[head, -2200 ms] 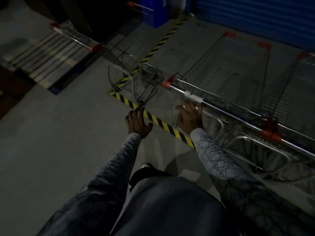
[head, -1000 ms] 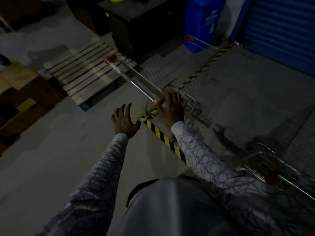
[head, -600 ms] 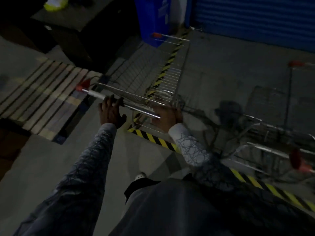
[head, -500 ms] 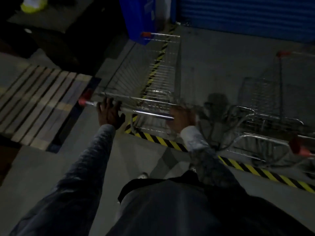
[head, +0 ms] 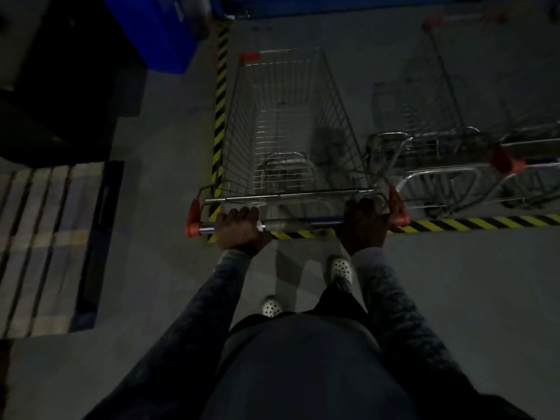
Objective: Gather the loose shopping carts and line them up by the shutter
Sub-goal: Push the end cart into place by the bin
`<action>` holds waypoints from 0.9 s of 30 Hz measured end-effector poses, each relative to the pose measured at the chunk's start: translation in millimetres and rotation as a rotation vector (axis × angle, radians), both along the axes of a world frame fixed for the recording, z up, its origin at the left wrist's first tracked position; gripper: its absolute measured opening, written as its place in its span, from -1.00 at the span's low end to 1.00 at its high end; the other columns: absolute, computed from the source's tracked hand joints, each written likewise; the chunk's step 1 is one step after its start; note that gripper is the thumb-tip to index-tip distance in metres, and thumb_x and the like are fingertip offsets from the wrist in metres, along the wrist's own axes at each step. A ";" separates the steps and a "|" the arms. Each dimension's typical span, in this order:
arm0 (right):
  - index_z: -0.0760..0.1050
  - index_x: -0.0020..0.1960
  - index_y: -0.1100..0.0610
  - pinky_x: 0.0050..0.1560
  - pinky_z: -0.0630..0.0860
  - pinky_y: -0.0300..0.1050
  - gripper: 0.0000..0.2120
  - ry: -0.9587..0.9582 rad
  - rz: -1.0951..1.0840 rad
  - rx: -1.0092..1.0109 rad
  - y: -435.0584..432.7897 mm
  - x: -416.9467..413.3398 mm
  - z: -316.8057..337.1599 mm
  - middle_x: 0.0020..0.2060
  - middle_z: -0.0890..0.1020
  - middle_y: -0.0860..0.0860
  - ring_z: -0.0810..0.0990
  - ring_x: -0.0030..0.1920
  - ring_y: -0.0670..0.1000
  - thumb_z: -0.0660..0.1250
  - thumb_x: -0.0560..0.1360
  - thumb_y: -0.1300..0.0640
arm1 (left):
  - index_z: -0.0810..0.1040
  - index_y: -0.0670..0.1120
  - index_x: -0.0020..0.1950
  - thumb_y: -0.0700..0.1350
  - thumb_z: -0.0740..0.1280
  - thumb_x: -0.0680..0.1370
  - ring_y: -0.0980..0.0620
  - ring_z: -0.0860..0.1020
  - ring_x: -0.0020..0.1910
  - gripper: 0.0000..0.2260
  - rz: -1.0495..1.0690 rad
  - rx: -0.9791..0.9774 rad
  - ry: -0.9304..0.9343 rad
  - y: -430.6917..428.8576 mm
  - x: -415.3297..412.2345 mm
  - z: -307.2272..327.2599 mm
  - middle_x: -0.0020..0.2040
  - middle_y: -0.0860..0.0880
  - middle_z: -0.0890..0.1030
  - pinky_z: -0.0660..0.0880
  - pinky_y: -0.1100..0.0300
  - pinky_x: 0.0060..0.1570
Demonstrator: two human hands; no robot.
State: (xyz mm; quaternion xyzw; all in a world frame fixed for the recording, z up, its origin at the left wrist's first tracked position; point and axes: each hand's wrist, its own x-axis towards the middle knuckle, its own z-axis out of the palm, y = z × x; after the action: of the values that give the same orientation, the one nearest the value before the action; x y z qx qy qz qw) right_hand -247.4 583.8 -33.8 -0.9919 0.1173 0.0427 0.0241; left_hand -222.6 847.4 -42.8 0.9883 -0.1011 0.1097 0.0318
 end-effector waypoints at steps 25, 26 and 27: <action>0.63 0.10 0.21 0.36 0.29 0.33 -0.34 -0.044 0.351 0.220 -249.7 398.6 -3.1 0.11 0.63 0.27 0.53 0.21 0.41 0.14 0.50 -0.34 | 0.57 -0.11 0.11 0.43 0.02 0.51 -0.29 0.53 0.18 -0.33 0.041 0.056 0.147 -216.8 371.7 16.7 0.14 -0.24 0.61 0.33 -0.16 0.25; 0.62 0.12 0.19 0.36 0.26 0.26 -0.39 -0.062 0.345 0.209 -250.2 414.2 -2.0 0.11 0.62 0.25 0.52 0.21 0.41 0.14 0.53 -0.32 | 0.53 -0.11 0.21 0.42 0.01 0.53 -0.29 0.45 0.30 -0.33 0.092 0.086 0.206 -222.2 389.0 16.9 0.26 -0.25 0.54 0.22 -0.20 0.35; 0.60 0.15 0.16 0.38 0.20 0.20 -0.40 -0.074 0.342 0.199 -251.2 429.8 -0.7 0.15 0.60 0.24 0.50 0.25 0.40 0.13 0.54 -0.32 | 0.47 -0.11 0.32 0.40 0.04 0.55 -0.30 0.36 0.39 -0.33 0.142 0.107 0.242 -227.8 405.1 17.9 0.37 -0.26 0.46 0.12 -0.23 0.42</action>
State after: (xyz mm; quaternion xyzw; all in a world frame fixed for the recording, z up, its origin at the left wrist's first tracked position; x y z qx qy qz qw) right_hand 182.3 332.6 -34.5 -0.9910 -0.0586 0.0209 0.1188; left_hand 182.4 619.7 -24.9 0.9992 -0.0320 -0.0139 -0.0171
